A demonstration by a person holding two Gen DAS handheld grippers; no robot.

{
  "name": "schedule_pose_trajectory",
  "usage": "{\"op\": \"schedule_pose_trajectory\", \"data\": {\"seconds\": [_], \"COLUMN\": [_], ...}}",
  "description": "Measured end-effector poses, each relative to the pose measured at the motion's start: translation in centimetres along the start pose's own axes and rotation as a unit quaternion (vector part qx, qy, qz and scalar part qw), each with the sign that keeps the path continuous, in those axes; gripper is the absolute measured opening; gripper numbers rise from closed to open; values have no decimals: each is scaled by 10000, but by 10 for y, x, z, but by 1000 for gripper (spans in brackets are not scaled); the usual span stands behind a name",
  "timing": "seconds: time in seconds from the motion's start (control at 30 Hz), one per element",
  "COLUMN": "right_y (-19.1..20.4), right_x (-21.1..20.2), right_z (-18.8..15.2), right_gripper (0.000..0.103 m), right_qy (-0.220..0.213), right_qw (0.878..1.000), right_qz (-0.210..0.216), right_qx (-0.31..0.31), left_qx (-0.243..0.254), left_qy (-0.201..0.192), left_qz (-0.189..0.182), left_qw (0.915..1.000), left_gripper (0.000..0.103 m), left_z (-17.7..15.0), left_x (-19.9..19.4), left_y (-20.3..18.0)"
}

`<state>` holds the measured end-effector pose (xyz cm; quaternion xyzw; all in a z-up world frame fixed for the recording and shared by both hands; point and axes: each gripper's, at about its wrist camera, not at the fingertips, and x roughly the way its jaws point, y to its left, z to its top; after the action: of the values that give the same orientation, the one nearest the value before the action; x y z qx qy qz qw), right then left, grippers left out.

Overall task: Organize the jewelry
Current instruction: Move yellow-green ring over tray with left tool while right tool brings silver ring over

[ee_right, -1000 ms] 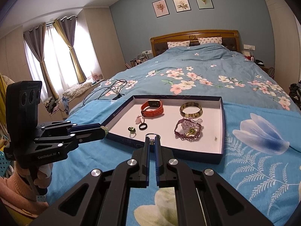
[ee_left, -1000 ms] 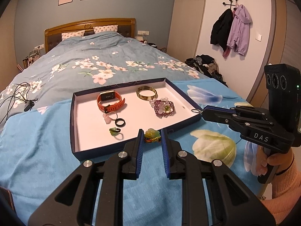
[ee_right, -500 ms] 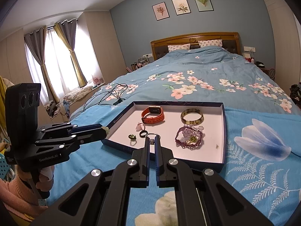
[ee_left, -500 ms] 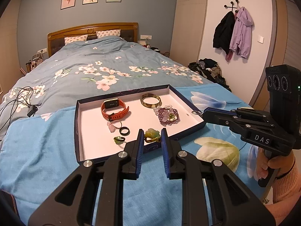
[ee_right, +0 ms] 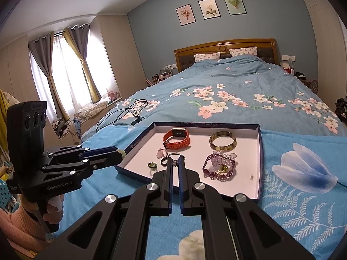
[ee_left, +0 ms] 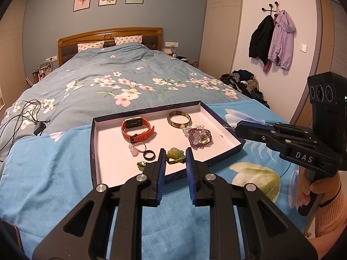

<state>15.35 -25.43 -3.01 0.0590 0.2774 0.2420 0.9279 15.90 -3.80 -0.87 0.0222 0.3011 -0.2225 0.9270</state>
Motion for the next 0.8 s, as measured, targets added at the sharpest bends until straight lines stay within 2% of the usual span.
{"op": "schedule_pose_trajectory", "data": {"seconds": [0.8], "right_y": [-5], "right_x": [6], "right_z": [11], "right_gripper": [3], "right_qy": [-72], "right_qw": [9999], "right_qz": [56], "right_qx": [78], "left_qx": [18], "left_qy": [-50], "left_qz": [135], "left_qw": [9999], "left_gripper": [19], "left_z": [7], "left_x": [8], "left_y": [3]}}
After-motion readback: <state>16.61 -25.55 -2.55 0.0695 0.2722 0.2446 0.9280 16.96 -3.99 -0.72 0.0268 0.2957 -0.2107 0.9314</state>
